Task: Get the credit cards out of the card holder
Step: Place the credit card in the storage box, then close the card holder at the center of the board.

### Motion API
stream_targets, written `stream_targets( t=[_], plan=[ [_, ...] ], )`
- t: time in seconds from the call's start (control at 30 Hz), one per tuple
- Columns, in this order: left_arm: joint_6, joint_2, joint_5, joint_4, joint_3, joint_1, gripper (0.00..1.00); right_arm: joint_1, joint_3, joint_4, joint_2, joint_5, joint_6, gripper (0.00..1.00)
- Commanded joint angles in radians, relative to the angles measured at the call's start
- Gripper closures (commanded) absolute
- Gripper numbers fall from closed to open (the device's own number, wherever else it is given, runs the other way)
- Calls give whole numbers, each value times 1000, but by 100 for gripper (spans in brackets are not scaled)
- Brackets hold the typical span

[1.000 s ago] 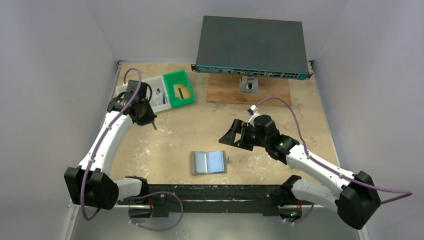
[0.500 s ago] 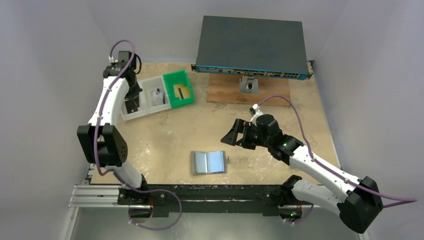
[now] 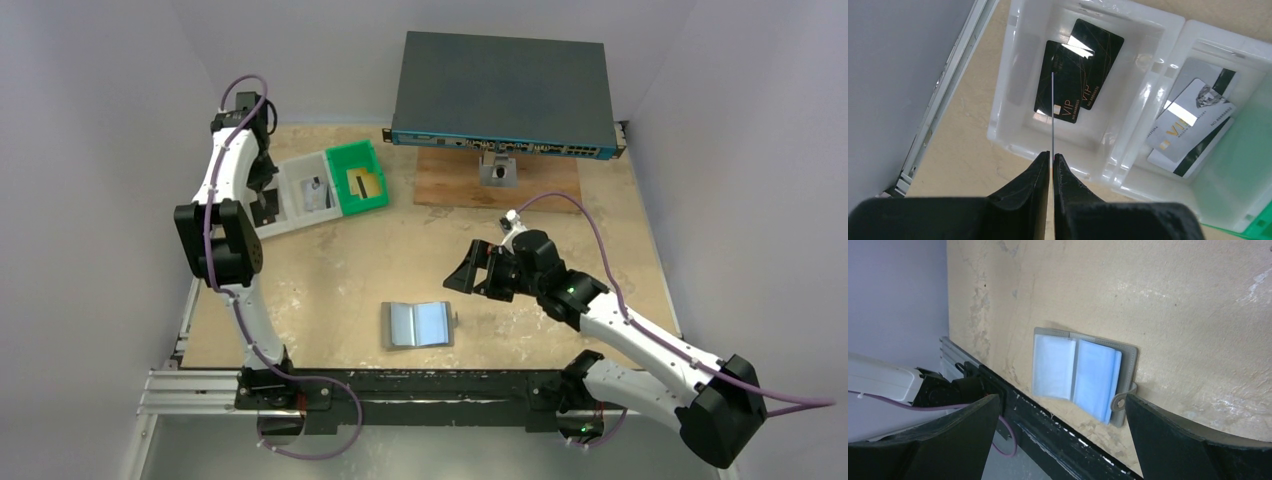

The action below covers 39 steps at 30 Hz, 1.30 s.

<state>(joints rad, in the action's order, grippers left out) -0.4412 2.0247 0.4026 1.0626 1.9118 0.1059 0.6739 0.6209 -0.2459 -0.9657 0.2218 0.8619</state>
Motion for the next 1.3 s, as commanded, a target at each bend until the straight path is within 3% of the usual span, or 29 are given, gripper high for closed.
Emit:
stream_targets(
  t=[0.0,0.3,0.47,0.67,0.8,1.0,1.27],
  plan=[
    [17,30,-32,33,66,32,87,0,31,-11,24,-19,-18,1],
    [26,13,-60,39,68,33,67,1,35,7,-14,-4,-27,1],
    [9,-84,-130,38,10,33,55,0,34,4,-32,-11,-38,1],
    [-30,-343,-283,-22,-253,-25,45,1,32,-1,-60,-34,-70,1],
    [-57,-534,-390,-69,-444,-94,43,0,27,-9,-87,-50,-84,1],
    [-106,-767,-533,-127,-727,-277,42,1,-3,-5,-104,-62,-99,1],
    [-216,-875,-660,-247,-996,-530,42,2,-27,22,-137,-46,-100,1]
  ],
)
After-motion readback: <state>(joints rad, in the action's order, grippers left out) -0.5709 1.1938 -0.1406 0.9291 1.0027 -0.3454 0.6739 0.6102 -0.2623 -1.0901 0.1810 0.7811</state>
